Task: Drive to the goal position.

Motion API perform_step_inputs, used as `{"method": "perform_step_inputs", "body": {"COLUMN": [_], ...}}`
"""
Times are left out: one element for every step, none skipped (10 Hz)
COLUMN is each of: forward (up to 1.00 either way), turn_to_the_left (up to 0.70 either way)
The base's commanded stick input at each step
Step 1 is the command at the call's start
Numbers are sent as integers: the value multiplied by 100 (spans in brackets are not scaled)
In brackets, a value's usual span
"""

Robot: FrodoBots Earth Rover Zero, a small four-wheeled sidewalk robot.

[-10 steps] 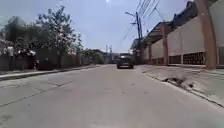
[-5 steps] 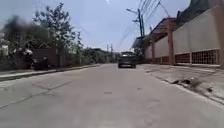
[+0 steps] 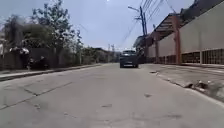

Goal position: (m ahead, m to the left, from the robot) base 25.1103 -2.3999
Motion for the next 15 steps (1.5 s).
{"method": "perform_step_inputs", "body": {"forward": [100, 100, 100, 100, 100, 100, 100, 100, 100, 100, 100, 100, 100, 100, 100], "turn_to_the_left": [0, 0, 0, 0, 0, 0, 0, 0, 0, 0, 0, 0, 0, 0, 0]}}
